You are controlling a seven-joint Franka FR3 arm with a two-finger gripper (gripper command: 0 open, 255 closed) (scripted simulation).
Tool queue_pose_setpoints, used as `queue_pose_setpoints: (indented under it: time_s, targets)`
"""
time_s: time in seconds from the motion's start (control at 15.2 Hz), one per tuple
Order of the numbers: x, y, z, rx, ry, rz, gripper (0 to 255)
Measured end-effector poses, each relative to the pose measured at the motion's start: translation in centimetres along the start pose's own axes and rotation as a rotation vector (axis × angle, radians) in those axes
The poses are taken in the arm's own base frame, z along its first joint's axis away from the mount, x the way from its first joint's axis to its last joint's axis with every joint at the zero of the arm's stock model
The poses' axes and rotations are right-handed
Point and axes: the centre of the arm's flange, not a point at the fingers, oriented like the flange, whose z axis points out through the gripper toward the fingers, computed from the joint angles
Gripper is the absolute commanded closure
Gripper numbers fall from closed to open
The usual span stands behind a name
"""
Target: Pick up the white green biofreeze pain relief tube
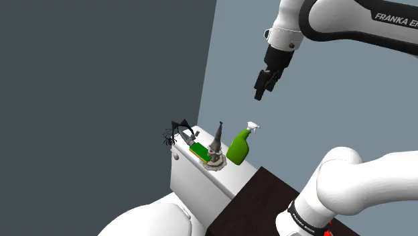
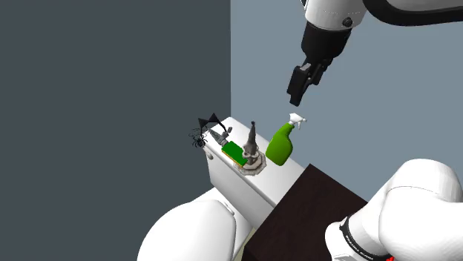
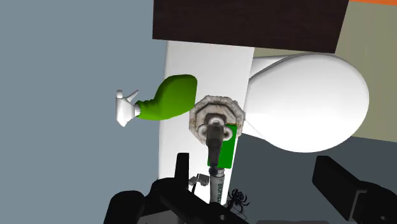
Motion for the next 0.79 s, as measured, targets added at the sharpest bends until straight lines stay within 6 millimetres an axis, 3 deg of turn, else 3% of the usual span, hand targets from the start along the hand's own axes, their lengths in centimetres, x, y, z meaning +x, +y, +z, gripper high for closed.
queue_pose_setpoints:
  time_s: [0.2,0.79]
  targets:
    - [1.1,-0.1,1.1,-0.003,0.001,-0.002,0]
    - [7.8,-1.7,10.4,-0.026,0.011,-0.013,0]
